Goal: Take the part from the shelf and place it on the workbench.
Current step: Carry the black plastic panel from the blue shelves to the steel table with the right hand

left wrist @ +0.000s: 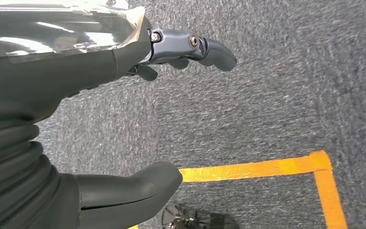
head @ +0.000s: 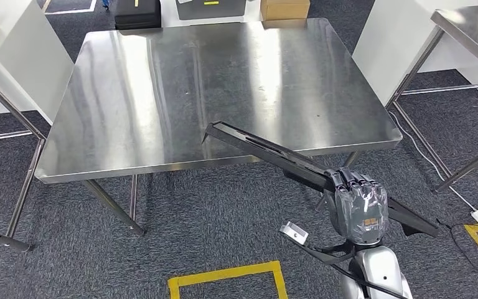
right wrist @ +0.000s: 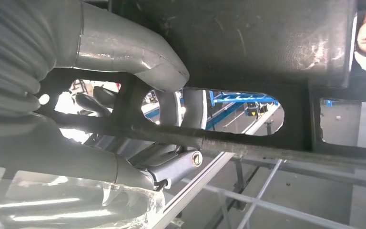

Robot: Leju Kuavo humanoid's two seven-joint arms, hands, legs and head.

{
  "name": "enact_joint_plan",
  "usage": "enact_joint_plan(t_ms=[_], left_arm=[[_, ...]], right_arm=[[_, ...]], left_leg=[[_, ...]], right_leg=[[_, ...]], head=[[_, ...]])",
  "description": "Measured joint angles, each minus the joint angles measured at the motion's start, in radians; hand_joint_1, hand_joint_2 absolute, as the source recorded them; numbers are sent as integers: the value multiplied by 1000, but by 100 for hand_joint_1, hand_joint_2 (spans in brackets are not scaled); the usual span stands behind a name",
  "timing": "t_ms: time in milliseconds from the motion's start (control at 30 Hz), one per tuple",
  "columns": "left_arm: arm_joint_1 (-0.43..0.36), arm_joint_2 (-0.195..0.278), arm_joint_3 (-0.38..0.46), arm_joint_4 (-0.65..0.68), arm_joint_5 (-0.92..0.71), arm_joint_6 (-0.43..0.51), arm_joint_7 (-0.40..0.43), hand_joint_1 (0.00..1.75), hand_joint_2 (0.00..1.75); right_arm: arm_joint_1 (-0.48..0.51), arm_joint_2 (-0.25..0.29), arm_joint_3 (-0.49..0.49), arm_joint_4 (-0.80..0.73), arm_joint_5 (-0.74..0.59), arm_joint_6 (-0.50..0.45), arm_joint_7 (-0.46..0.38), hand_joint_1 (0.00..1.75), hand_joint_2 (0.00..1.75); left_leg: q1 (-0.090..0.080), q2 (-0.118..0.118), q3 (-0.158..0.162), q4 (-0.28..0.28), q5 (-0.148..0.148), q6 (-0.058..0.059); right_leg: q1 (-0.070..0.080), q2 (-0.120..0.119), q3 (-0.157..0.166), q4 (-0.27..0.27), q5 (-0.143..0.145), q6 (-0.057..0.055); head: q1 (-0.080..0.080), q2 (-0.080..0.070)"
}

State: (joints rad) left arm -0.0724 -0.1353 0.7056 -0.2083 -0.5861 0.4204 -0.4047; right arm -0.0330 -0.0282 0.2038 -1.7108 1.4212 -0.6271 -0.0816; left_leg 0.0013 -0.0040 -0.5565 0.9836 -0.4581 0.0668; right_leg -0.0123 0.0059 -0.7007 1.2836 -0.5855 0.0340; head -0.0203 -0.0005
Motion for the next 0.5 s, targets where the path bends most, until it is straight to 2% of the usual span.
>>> enact_joint_plan(t_ms=[33, 67, 100, 133, 167, 200, 300, 367, 400, 467, 500], left_arm=[[1, -1, 1, 0, 0, 0, 2, 0, 175], [2, -1, 2, 0, -1, 0, 3, 0, 175], [3, -2, 4, 0, -1, 0, 4, 0, 175], [3, -2, 5, 0, -1, 0, 5, 0, 175], [3, -2, 7, 0, -2, 0, 6, 0, 175], [2, -2, 8, 0, -2, 0, 6, 0, 175], [1, -1, 8, 0, -2, 0, 6, 0, 175], [0, -1, 9, -1, -2, 0, 5, 0, 175], [0, -1, 9, -1, -3, 0, 4, 0, 175], [1, -1, 10, -1, -3, 0, 4, 0, 175], [2, -1, 10, -1, -3, 0, 3, 0, 175]], right_arm=[[2, 0, -1, 0, 0, 0, 0, 175, 175], [3, 0, -2, 0, 0, 0, 0, 175, 175], [4, 0, -4, 0, 0, 0, 0, 175, 175], [4, 0, -5, 0, 0, 1, 0, 175, 175], [4, 1, -7, 1, 0, 1, 1, 175, 175], [4, 2, -8, 1, 0, 3, 1, 175, 175], [6, 4, -10, 1, 0, 6, 5, 175, 175], [6, 5, -12, 1, 0, 6, 5, 175, 175], [6, 6, -12, 1, 0, 6, 5, 175, 175], [7, 9, -12, 1, 0, 6, 5, 175, 175], [9, 10, -12, 1, 0, 6, 6, 175, 175]], left_leg=[[0, -1, 7, 0, -6, -2], [1, -3, 16, 1, -13, -5], [1, -4, 26, 1, -21, -9], [-1, -5, 35, 3, -31, -14], [-3, -6, 40, 5, -39, -19], [-5, -6, 43, 6, -46, -25], [-3, -4, 48, 6, -60, -41], [1, -2, 35, 49, -88, -53], [4, -1, 9, 102, -113, -57], [8, 0, -76, 244, -166, -65], [9, 0, -115, 295, -173, -67]], right_leg=[[-1, 0, -11, 1, 14, 9], [-4, -1, -3, -37, 45, 22], [-7, -3, 25, -110, 86, 33], [-9, -5, 56, -183, 122, 39], [-11, -7, 82, -241, 147, 37], [-11, -8, 96, -271, 158, 30], [-10, -5, 104, -281, 151, 0], [-15, -4, 116, -285, 144, -15], [-17, -4, 123, -287, 140, -21], [-14, -5, 131, -286, 131, -32], [-13, -5, 135, -286, 127, -34]], head=[[0, 0], [1, 0], [1, 0], [3, 0], [4, 0], [4, 0], [1, 0], [-1, 0], [-3, 0], [-5, 0], [-5, 0]])
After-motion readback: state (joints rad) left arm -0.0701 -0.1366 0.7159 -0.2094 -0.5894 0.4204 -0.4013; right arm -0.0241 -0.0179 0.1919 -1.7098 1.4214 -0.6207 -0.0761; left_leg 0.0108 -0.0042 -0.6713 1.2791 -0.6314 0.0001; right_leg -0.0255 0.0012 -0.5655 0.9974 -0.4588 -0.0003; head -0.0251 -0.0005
